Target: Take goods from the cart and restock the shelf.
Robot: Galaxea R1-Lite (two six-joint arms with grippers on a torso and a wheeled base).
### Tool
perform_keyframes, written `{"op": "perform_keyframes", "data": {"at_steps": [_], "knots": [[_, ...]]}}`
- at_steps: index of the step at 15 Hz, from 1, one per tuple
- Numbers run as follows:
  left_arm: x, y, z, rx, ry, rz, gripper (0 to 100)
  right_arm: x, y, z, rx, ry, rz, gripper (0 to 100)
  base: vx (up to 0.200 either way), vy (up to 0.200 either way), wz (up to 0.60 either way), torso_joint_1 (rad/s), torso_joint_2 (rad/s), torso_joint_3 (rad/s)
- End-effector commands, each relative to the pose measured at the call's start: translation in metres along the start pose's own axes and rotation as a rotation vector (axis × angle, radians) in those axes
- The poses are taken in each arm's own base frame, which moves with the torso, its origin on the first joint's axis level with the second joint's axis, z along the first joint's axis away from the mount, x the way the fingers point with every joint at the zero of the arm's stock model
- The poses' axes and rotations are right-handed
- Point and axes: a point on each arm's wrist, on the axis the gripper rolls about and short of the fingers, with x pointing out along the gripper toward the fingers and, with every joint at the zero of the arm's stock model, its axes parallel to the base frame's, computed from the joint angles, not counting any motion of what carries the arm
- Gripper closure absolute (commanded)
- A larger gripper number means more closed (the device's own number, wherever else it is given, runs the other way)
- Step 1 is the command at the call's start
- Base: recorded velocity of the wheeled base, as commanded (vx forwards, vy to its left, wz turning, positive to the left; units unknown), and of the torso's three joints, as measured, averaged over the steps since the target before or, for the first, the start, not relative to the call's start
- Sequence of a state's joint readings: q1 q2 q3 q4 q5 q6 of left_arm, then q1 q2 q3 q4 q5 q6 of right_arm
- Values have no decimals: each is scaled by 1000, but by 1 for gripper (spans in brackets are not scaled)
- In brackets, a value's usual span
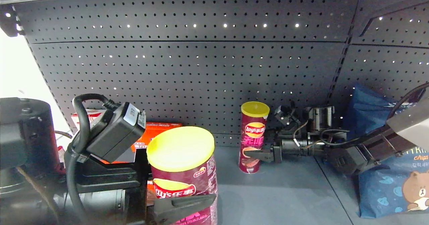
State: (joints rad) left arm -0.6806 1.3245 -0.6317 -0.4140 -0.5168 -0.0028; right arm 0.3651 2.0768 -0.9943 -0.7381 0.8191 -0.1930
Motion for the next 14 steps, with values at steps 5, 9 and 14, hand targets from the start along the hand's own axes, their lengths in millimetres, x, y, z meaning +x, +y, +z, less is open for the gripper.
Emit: {"op": "perform_keyframes", "data": {"at_steps": [5, 9, 14], "knots": [[0, 1, 0, -2, 1, 2, 100, 18, -2, -14, 19, 25, 27, 0, 0, 0, 0, 0, 0, 0], [0, 1, -9, -16, 27, 2, 100, 21, -4, -17, 11, 10, 50, 100, 0, 0, 0, 0, 0, 0], [-3, -1, -10, -12, 21, 2, 100, 19, 5, -9, -1, 1, 62, 100, 0, 0, 0, 0, 0, 0]]}}
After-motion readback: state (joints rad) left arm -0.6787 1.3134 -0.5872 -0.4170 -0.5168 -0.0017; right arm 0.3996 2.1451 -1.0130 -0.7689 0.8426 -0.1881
